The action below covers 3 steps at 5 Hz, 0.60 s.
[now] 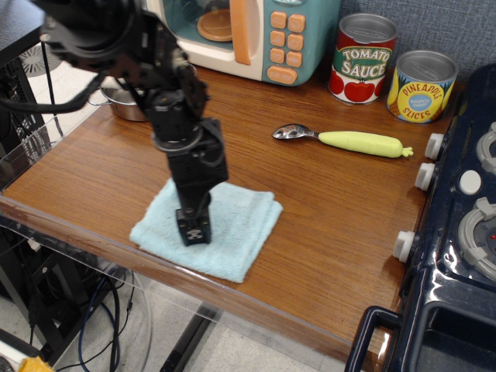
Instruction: Move the blue rag so that it's closer to the yellow ice cream scoop.
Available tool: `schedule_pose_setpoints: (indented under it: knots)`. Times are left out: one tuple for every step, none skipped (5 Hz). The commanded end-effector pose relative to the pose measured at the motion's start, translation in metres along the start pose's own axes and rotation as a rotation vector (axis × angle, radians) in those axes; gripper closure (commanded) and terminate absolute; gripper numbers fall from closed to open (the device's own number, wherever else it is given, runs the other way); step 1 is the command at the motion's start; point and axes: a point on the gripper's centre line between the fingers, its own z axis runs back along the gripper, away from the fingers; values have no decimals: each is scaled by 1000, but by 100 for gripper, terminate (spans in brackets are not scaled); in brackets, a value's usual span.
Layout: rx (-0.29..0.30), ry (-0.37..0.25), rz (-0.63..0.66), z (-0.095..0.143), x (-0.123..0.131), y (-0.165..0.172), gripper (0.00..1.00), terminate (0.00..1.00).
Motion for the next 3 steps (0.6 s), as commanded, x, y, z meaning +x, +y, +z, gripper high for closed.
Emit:
schedule_pose_setpoints:
  knots:
    - [10, -76, -42, 0, 69, 1, 0, 0]
    - [14, -108, -67, -1, 105, 2, 0, 0]
    - [15, -100, -83, -8, 128, 4, 0, 0]
